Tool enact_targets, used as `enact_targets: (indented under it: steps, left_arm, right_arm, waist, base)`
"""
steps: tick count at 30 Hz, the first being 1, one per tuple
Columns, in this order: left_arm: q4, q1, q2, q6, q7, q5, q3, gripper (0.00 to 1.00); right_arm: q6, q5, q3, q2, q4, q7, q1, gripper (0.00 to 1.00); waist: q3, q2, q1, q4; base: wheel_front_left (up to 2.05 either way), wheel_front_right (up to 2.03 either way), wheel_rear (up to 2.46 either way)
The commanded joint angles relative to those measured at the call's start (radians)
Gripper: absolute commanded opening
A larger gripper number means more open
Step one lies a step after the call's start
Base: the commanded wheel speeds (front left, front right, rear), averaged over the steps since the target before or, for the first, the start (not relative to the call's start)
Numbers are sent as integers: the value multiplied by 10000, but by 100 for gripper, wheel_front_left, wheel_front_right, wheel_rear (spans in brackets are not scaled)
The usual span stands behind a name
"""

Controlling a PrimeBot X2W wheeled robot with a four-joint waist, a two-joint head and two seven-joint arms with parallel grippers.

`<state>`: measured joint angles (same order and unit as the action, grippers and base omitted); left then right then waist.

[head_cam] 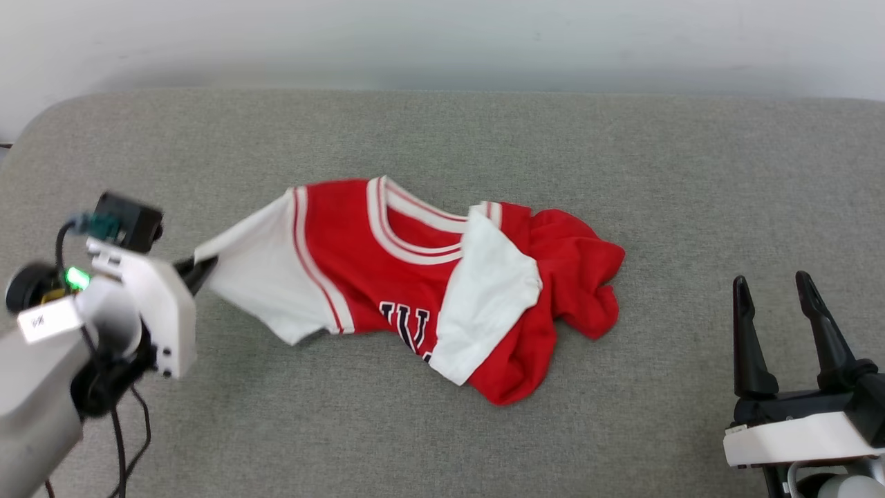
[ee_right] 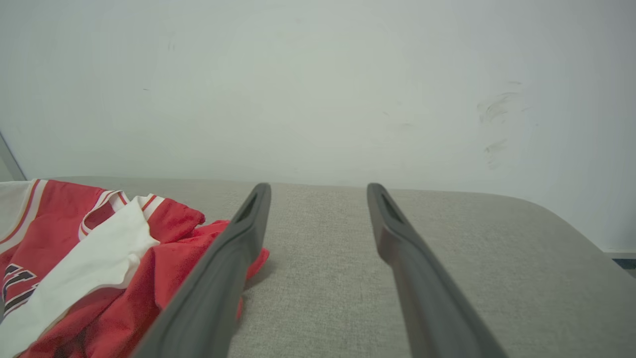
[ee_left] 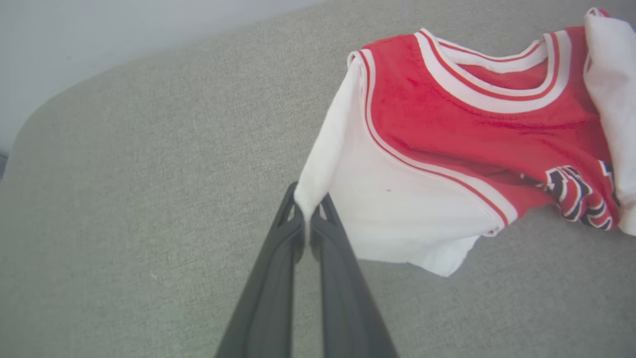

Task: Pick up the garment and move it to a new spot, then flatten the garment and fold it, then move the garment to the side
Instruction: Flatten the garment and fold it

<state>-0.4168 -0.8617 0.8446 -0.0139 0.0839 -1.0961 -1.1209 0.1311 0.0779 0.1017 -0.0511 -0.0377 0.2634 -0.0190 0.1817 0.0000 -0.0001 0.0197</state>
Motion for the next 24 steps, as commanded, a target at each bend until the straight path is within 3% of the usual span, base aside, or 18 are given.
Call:
enact_targets:
  steps: [1, 5, 15, 16, 17, 18, 20, 24]
  left_arm:
    - [17, 459, 85, 108, -189, -309, 123, 0]
    - [-350, 1590, 350, 309, -505, -930, 132, 0]
    - [-2237, 3086, -301, -120, -730, -2000, 65, 0]
    - [-2390, 3101, -414, -173, -781, -2069, 93, 27]
    - [-2557, 3041, -505, -168, -947, -2001, 123, 43]
    - [-2712, 2956, -591, -101, -1176, -1936, 187, 100]
    - [-2905, 2838, -776, -113, -1740, -1744, 261, 100]
    - [-3162, 2744, -1029, 325, -3132, -1284, 550, 100]
  right_arm:
    - [-7, -63, -1, 16, 1, 20, 128, 100]
    - [-7, -85, -18, 16, -16, 20, 139, 100]
    - [-7, -223, -35, 16, 273, 20, 157, 100]
    - [-7, -236, -21, 16, 293, 20, 167, 100]
    - [-7, -251, -13, 16, 322, 20, 184, 100]
    - [-7, -264, -6, 16, 358, 20, 197, 100]
    - [-7, -274, -19, 16, 375, 20, 243, 100]
    - [-7, -274, 38, 16, 274, 20, 381, 100]
  waist:
    - [-41, 0, 1, 70]
    - [7, 0, 1, 124]
    - [28, 0, 1, 79]
    - [-21, 0, 1, 95]
    - [-70, 0, 1, 108]
    - [-136, 0, 1, 124]
    - [-306, 0, 1, 155]
    - [-731, 0, 1, 238]
  base:
    - [0, 0, 0]
    - [0, 0, 0]
    - [0, 0, 0]
    - [0, 0, 0]
    - [0, 0, 0]
    - [0, 0, 0]
    - [0, 0, 0]
    - [0, 0, 0]
